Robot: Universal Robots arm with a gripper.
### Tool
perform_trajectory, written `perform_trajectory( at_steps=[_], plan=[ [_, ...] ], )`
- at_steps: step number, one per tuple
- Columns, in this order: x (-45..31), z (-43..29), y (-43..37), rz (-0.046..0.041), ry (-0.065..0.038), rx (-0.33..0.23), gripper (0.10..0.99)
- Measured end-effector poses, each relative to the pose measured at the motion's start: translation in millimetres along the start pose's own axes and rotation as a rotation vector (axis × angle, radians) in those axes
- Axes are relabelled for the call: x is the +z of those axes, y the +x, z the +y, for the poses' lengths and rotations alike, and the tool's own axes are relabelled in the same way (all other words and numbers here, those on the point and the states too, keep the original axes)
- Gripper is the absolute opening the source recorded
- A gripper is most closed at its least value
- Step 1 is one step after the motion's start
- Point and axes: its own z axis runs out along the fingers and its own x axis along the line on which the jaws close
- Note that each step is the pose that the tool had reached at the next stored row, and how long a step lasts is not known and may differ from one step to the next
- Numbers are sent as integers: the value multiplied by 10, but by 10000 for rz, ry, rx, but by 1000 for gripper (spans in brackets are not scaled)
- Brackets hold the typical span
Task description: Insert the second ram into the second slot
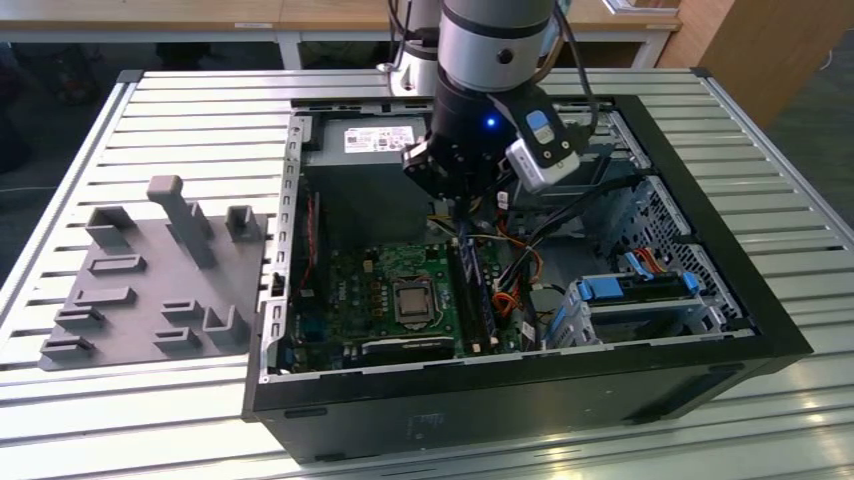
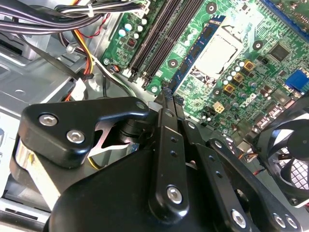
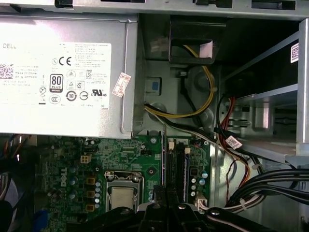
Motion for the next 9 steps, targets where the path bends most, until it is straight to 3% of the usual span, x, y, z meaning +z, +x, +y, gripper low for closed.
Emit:
perform_trajectory(
  at_steps=[9],
  plan=[
    [37, -1, 0, 84, -2, 2, 122]
  ],
)
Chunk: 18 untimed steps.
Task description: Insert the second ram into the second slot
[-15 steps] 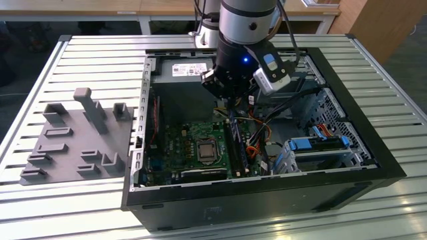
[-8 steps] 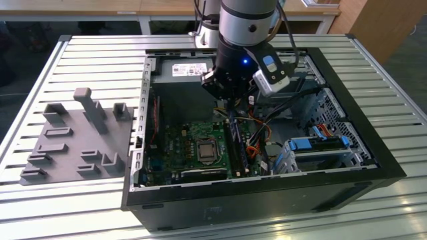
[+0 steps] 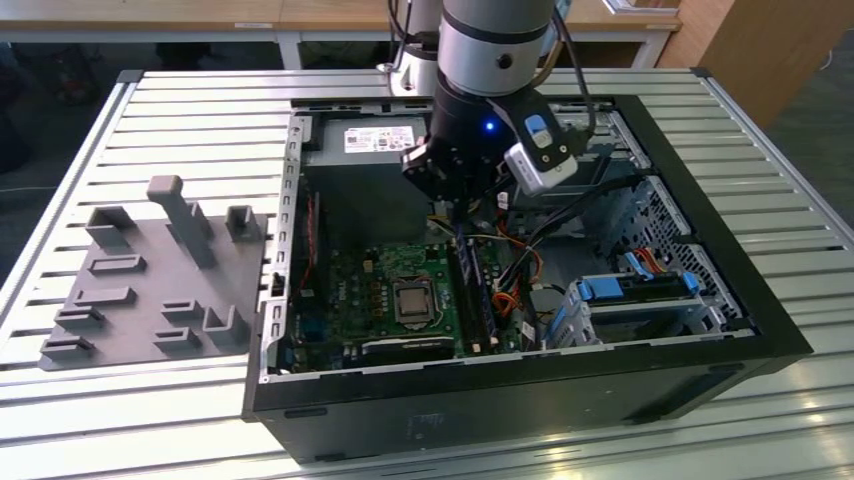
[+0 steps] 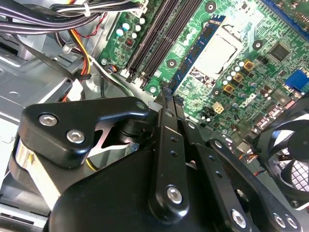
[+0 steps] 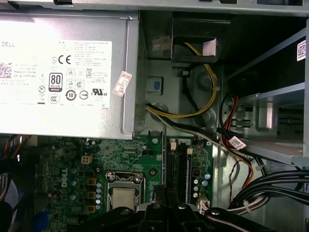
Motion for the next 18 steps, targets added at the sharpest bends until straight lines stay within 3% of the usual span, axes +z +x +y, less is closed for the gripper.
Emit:
perform_trajectory(
  at_steps=[18],
  plan=[
    [60, -2, 0, 76, -1, 2, 122]
  ],
)
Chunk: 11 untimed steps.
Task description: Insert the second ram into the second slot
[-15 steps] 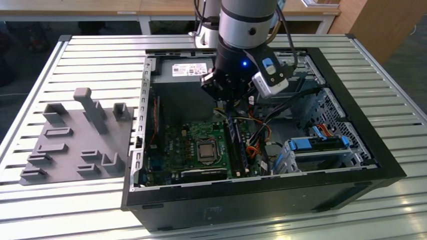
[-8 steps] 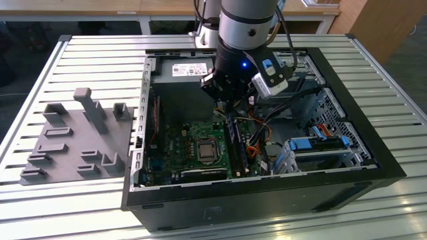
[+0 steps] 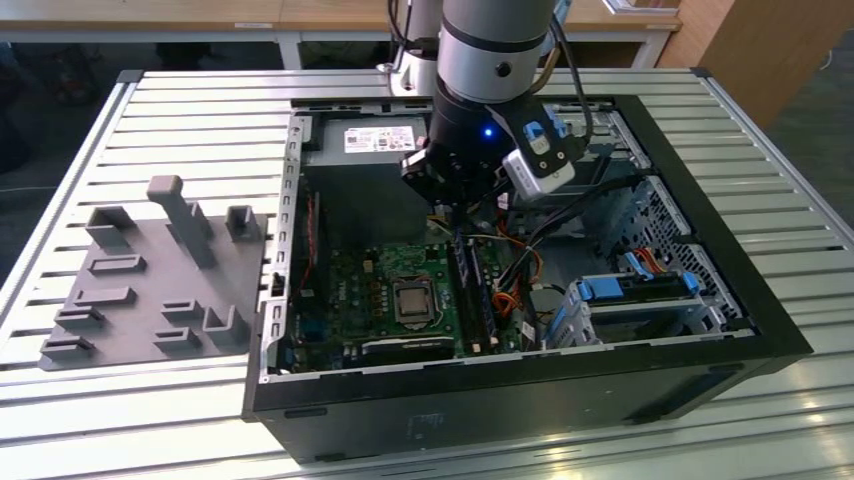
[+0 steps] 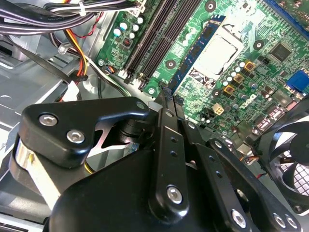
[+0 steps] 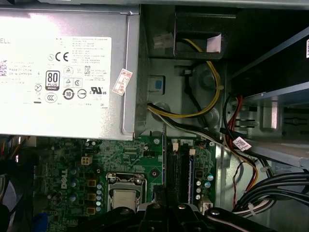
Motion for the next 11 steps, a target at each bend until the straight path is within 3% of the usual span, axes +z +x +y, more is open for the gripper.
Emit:
perform_trajectory(
  at_steps=[11],
  plan=[
    [13, 0, 0, 6, -3, 0, 122]
  ],
)
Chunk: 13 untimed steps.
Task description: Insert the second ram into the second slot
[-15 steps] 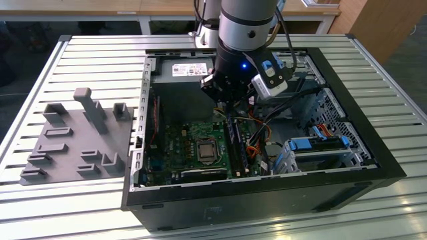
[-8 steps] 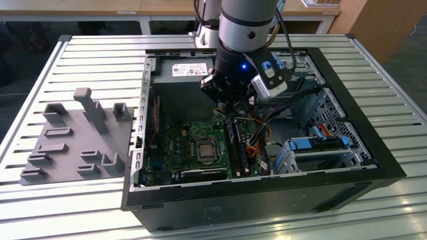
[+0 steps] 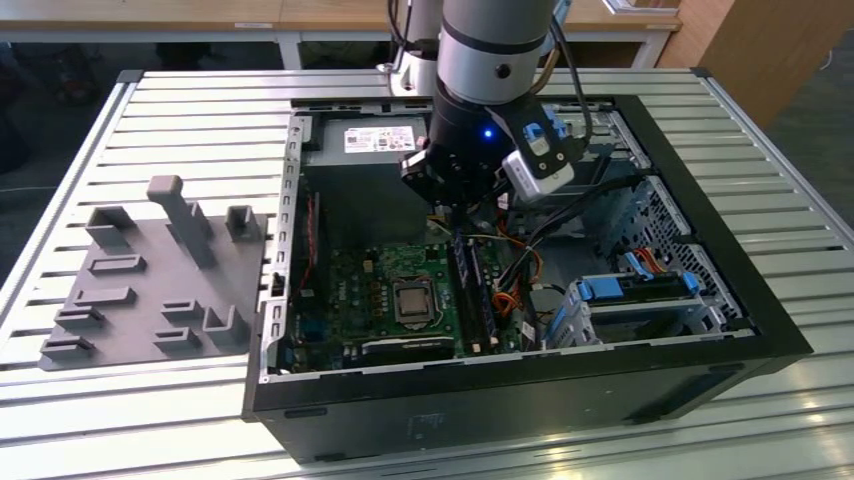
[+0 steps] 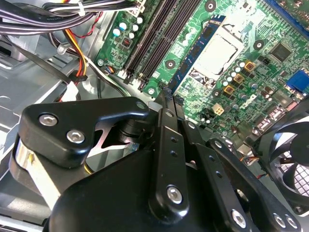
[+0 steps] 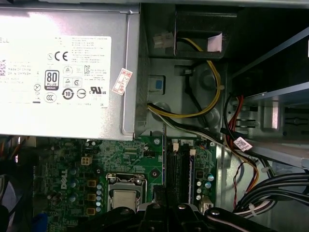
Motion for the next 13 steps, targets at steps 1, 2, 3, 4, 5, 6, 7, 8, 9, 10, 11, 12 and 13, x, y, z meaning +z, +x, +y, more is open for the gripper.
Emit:
perform_trajectory(
  at_steps=[1, 2, 3, 4, 5, 6, 7, 8, 9, 10, 11, 12, 13],
  plan=[
    [3, 0, 0, 0, -1, 0, 122],
    [6, 0, 0, 0, 0, 0, 122],
    [8, 0, 0, 0, 1, 0, 122],
    [9, 0, 0, 0, 2, 0, 122],
    [9, -1, 0, 2, 4, 0, 122],
    [12, 0, 0, 1, 5, 0, 122],
    [14, 0, 0, 0, 5, 0, 122],
    [18, -1, 0, 1, 4, 0, 122],
    [21, -1, 0, 4, 4, 0, 122],
    [24, -3, 0, 8, 6, 0, 122],
    [27, -6, 0, 13, 6, 0, 122],
    [29, -12, -1, 16, 6, -1, 122],
    [32, -17, 0, 18, 5, 0, 122]
  ],
)
